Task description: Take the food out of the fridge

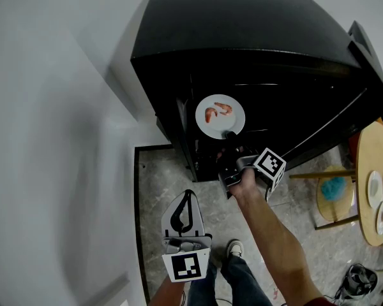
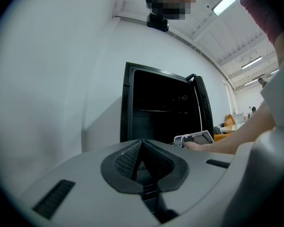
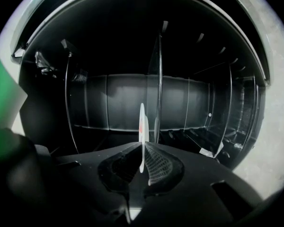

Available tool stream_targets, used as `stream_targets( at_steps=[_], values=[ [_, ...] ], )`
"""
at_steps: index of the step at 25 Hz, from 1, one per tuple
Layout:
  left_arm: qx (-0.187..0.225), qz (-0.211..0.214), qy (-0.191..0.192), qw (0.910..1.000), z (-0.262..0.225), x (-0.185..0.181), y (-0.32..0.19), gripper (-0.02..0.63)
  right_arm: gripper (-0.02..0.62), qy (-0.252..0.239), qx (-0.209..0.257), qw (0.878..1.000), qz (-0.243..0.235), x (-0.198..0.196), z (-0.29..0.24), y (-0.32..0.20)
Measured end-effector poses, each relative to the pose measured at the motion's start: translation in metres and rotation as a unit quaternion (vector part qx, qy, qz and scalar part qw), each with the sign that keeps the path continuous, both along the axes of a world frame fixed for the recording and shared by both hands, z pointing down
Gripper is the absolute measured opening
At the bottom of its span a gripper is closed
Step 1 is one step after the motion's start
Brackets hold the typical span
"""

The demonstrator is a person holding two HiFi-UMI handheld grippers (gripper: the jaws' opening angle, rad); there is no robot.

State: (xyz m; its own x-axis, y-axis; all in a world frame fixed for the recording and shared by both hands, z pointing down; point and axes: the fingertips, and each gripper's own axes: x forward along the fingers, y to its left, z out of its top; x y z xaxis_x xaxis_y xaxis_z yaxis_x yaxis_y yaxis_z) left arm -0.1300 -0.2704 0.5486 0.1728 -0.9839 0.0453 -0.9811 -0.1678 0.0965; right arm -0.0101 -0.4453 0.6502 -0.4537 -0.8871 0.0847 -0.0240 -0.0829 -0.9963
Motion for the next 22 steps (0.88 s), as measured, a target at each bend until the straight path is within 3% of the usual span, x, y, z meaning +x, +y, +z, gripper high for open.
stream_targets(
  at_steps=[22],
  values=[
    [0.005,0.009,-0.003,0.9999,-0.009,0.016,-0.002,0.013,0.032,0.011,0.012,1.0,-0.002,0.015,-0.016,0.007]
  ],
)
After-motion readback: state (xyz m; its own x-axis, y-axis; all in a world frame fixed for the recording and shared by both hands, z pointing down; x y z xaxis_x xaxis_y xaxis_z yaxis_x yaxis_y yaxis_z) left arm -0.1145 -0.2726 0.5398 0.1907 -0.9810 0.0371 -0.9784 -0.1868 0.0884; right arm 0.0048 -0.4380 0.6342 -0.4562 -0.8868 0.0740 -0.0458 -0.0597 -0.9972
